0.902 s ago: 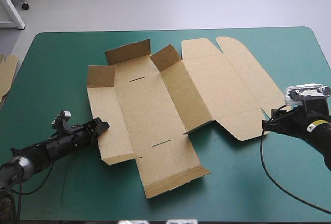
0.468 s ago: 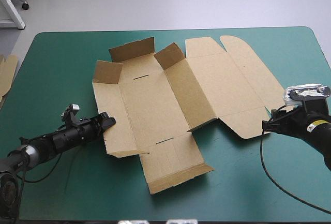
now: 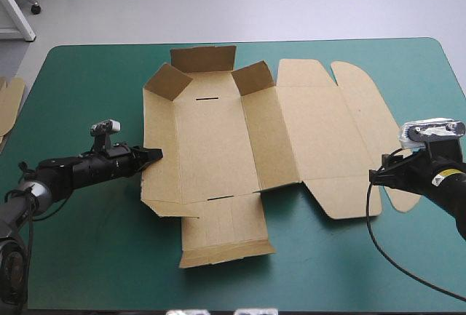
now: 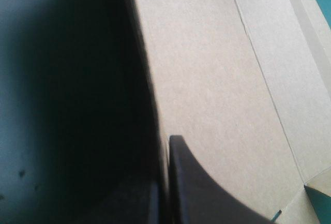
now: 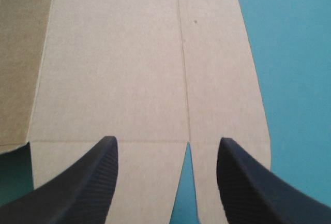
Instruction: Fold the box
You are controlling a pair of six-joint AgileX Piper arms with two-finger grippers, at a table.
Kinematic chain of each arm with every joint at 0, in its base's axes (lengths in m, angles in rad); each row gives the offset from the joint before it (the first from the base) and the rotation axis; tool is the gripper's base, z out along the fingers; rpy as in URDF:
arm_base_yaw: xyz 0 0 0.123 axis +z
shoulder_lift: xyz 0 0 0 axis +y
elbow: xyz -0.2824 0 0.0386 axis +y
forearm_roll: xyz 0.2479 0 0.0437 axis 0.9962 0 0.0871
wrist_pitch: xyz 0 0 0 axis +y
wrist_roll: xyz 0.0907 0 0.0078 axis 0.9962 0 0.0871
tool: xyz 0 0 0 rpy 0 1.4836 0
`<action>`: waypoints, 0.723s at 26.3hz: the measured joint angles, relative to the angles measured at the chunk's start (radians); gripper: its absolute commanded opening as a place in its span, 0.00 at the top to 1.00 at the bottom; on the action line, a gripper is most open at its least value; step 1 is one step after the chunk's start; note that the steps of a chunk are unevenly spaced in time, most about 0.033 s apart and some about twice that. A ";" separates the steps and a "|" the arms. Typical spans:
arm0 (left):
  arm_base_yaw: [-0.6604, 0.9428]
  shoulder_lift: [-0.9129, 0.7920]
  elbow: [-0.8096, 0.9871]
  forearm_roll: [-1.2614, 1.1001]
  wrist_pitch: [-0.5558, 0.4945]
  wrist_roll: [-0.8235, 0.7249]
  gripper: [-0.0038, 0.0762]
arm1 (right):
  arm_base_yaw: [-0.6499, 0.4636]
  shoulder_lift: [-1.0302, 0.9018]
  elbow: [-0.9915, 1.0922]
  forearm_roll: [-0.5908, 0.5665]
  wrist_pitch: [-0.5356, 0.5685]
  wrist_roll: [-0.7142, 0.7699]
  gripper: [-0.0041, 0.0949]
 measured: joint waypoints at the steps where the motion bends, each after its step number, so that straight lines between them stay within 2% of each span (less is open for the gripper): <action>1: 0.000 0.002 -0.033 0.033 0.009 -0.001 0.97 | 0.000 0.000 0.000 0.000 0.000 0.000 0.41; 10: 0.000 0.053 -0.354 0.318 0.107 -0.082 0.97 | 0.000 0.000 0.000 0.000 0.003 0.000 0.41; 15: -0.014 0.138 -0.543 0.480 0.239 -0.126 0.97 | 0.000 0.000 0.000 0.000 0.006 0.000 0.41; 19: -0.067 0.229 -0.786 0.617 0.410 -0.135 0.97 | 0.000 0.000 0.000 0.000 0.028 0.000 0.41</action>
